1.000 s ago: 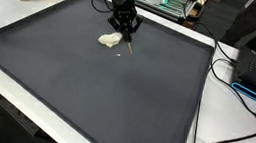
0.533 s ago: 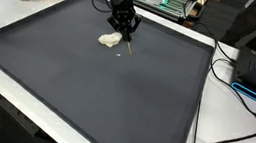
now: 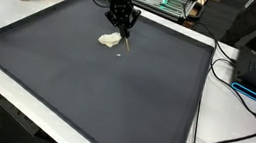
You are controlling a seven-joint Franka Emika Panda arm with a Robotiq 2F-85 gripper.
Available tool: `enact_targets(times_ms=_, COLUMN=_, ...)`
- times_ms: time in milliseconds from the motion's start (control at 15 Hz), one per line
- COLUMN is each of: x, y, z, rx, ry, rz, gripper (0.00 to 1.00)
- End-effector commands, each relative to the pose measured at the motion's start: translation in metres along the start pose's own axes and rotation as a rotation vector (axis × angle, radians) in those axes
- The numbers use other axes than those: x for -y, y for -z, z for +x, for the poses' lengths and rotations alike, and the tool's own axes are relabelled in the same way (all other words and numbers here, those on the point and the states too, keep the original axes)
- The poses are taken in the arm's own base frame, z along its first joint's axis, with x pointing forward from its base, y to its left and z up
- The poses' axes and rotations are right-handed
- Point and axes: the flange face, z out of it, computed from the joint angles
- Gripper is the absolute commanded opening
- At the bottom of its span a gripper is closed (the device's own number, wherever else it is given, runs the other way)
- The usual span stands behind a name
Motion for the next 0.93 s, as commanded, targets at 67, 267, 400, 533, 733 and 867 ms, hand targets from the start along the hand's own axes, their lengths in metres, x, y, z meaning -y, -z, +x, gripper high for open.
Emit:
enact_targets(times_ms=67, x=0.004, y=0.028, z=-0.003, rx=-0.023, ry=-0.001, rz=-0.058, gripper=0.03)
enact_targets(times_ms=267, x=0.011, y=0.049, z=-0.002, rx=-0.054, ry=0.008, rz=-0.103, gripper=0.03)
enact_targets(times_ms=400, x=0.016, y=0.062, z=-0.002, rx=-0.073, ry=0.015, rz=-0.135, gripper=0.03)
enact_targets(times_ms=533, x=0.021, y=0.075, z=-0.003, rx=-0.089, ry=0.018, rz=-0.168, gripper=0.03)
enact_targets(times_ms=733, x=0.028, y=0.091, z=-0.006, rx=-0.114, ry=0.025, rz=-0.226, gripper=0.03)
enact_targets(times_ms=867, x=0.033, y=0.100, z=-0.007, rx=-0.131, ry=0.029, rz=-0.270, gripper=0.03)
